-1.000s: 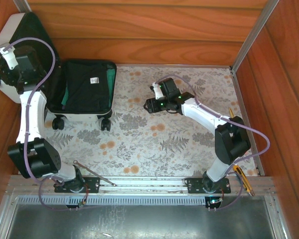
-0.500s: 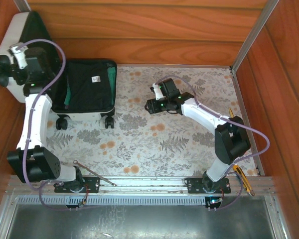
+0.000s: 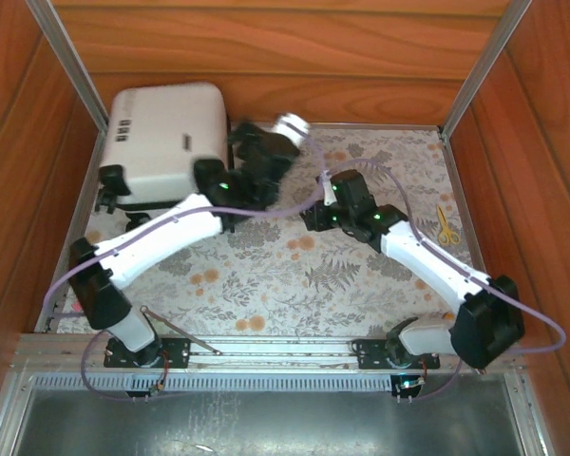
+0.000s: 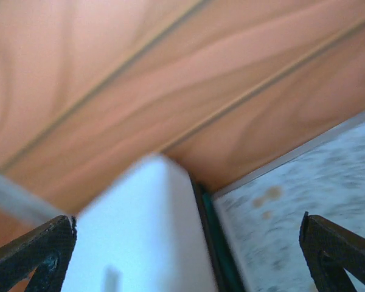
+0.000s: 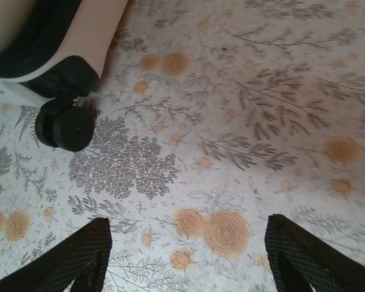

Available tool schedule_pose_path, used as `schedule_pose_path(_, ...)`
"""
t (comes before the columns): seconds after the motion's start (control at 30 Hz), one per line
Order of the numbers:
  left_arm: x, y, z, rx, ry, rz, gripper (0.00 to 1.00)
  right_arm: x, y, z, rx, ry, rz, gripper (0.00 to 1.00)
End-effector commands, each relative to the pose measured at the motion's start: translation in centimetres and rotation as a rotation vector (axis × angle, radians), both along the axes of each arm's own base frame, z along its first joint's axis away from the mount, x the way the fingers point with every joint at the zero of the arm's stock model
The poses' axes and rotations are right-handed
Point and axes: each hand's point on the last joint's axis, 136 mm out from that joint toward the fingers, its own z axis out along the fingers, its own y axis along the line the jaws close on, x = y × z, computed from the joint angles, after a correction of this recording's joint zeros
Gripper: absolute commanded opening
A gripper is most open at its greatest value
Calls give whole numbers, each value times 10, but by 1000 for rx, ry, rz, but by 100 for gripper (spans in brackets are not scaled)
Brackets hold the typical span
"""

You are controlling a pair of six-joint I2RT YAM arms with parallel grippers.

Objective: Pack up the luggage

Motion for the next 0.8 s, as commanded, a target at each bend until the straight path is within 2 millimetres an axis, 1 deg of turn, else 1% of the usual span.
schedule_pose_path(0.0, -31, -29, 85, 93, -143, -114, 100, 4, -18, 1, -8, -6, -85, 73)
schedule_pose_path(0.03, -30, -23, 98, 75, -133, -97, 100, 5, -17, 4, -8, -2, -78, 73)
schedule_pose_path(0.07, -25, -7, 112, 45, -122, -64, 100, 7, -15, 7, -9, -2, -69, 73)
schedule_pose_path(0.1, -18, 11, 121, 18, -112, -24, 100, 9, -13, 11, -10, -4, -62, 73)
schedule_pose_path(0.13, -6, 39, 128, -15, -107, 49, 100, 12, -9, 16, -7, -5, -54, 74)
schedule_pose_path(0.17, 6, 75, 134, -57, -110, 149, 100, 15, -6, 22, 0, -7, -50, 73)
schedule_pose_path(0.2, 15, 110, 135, -96, -107, 243, 100, 18, -2, 28, 11, -10, -41, 73)
schedule_pose_path(0.23, 24, 158, 133, -160, -101, 364, 100, 22, 4, 35, 28, -10, -30, 73)
schedule_pose_path(0.27, 30, 207, 125, -234, -85, 474, 100, 25, 12, 41, 45, -3, -12, 73)
schedule_pose_path(0.3, 33, 244, 112, -311, -54, 538, 100, 29, 19, 46, 64, 1, 4, 73)
schedule_pose_path(0.33, 32, 292, 93, -432, -18, 618, 100, 31, 28, 50, 89, 19, 21, 73)
schedule_pose_path(0.37, 29, 336, 70, -564, 27, 680, 98, 34, 37, 55, 119, 36, 34, 73)
schedule_pose_path(0.4, 26, 366, 45, -675, 69, 723, 96, 36, 46, 59, 146, 52, 53, 73)
schedule_pose_path(0.43, 18, 401, 20, -791, 95, 797, 90, 37, 56, 63, 180, 67, 69, 73)
schedule_pose_path(0.47, 12, 429, -10, -849, 136, 873, 84, 40, 66, 65, 206, 77, 75, 73)
schedule_pose_path(0.53, 2, 462, -59, -856, 216, 999, 80, 41, 88, 69, 239, 96, 106, 73)
schedule_pose_path(0.57, -1, 472, -85, -860, 270, 1045, 78, 42, 98, 70, 231, 107, 121, 73)
schedule_pose_path(0.6, -2, 476, -106, -871, 324, 1062, 77, 40, 109, 71, 217, 113, 136, 73)
schedule_pose_path(0.67, -5, 486, -148, -919, 424, 1112, 73, 40, 134, 62, 190, 139, 174, 74)
schedule_pose_path(0.73, -5, 492, -181, -970, 511, 1137, 72, 40, 155, 64, 191, 149, 203, 75)
schedule_pose_path(0.77, -2, 494, -196, -999, 558, 1137, 70, 39, 166, 65, 190, 153, 218, 75)
